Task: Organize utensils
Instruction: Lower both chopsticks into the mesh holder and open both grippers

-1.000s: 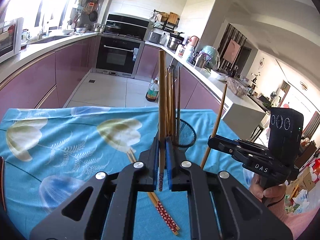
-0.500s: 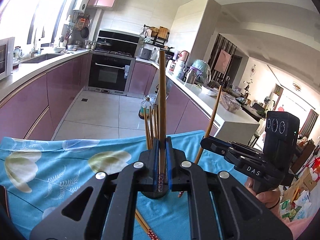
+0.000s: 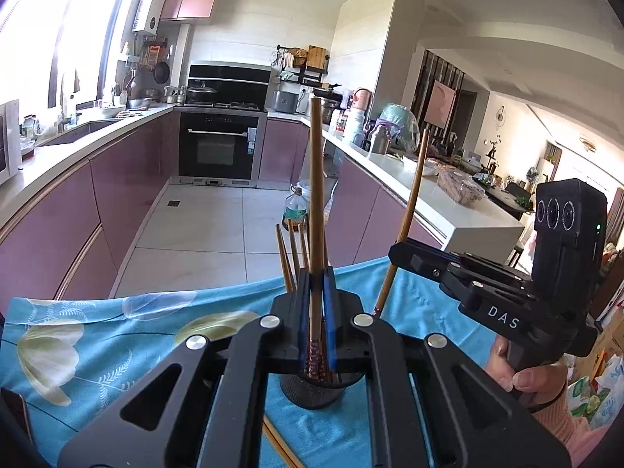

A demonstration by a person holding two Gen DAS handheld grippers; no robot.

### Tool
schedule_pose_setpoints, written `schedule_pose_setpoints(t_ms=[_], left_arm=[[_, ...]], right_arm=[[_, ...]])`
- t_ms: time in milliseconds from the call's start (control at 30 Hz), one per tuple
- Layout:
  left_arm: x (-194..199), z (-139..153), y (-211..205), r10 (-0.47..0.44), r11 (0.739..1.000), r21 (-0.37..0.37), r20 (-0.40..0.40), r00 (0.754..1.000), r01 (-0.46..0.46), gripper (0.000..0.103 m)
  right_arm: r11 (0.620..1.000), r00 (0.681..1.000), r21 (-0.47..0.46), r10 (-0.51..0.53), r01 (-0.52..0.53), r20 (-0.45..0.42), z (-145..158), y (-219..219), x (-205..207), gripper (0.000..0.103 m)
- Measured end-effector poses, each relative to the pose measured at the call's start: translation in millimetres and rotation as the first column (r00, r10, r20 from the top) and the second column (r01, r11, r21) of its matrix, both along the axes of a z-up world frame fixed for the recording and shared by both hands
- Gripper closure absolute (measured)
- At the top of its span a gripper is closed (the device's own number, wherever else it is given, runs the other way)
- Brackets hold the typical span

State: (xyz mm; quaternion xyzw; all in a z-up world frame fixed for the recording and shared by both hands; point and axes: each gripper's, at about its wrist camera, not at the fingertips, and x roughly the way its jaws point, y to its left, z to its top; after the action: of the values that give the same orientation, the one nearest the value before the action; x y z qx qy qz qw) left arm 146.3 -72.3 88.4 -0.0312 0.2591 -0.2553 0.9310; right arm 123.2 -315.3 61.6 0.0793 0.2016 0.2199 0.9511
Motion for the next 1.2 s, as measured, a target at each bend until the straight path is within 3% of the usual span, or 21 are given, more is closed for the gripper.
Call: schedule_pose_setpoints(t_ms=[333, 700, 1200], left_arm=[[21, -36, -16, -0.020, 0.996, 0.089, -0.097, 0.995, 0.028, 0.096], [38, -68, -25, -0.051, 0.984, 0.158, -0.182, 0.982, 0.080, 0.096], [65, -84, -23, 0.003, 0.993, 0.112, -0.229, 0.973, 0.023, 0.095]], right_arm=[[0.999, 0.995, -0.050, -0.008, 0.003, -0.099, -36, 9, 23, 0.097], [0.994, 0.977, -0.111, -0.009, -0.015, -0.212, -55, 17, 36, 0.096], [0.994, 0.975, -0.108, -0.025, 0.002, -0.220, -60, 19, 34, 0.093]])
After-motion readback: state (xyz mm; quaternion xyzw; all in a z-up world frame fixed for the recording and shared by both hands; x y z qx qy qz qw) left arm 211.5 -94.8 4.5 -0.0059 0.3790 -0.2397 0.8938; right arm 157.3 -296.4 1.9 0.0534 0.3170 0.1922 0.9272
